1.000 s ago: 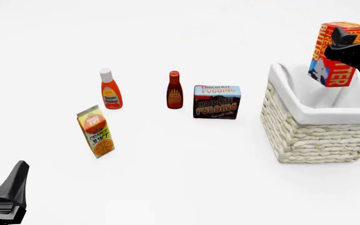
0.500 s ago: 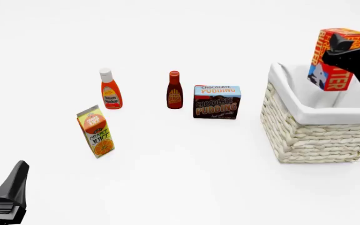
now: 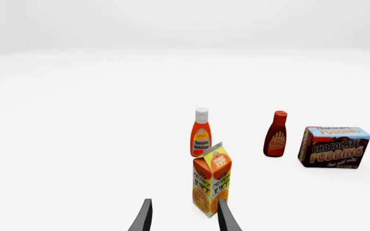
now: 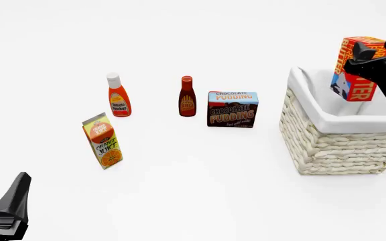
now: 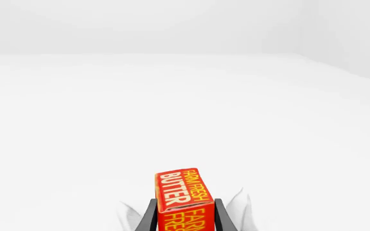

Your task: Pick the butter and place it in the basket.

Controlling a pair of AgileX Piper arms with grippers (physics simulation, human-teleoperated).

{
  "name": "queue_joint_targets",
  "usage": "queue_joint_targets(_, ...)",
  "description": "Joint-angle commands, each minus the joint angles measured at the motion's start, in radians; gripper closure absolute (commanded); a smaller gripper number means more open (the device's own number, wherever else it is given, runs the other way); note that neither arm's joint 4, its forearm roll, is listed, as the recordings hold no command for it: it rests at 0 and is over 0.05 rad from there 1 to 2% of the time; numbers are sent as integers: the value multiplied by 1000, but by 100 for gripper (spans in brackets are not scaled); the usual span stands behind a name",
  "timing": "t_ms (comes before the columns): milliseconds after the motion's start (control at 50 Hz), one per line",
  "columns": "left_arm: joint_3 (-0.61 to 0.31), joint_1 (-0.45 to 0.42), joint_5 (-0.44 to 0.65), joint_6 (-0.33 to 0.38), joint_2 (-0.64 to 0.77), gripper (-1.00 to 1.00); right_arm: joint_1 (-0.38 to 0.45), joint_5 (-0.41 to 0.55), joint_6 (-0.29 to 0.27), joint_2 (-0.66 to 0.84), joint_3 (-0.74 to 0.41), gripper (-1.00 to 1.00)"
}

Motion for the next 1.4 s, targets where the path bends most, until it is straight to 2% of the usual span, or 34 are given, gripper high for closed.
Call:
queue_joint_targets(20, 0, 0, 0, 0, 0, -100, -12, -23, 15, 13, -14, 100)
queue_joint_targets(500, 0, 0, 0, 0, 0, -100, -22, -45, 15, 81, -49, 100)
queue_joint_targets(1400, 0, 0, 0, 0, 0, -100, -48, -75, 16, 112, -29, 100)
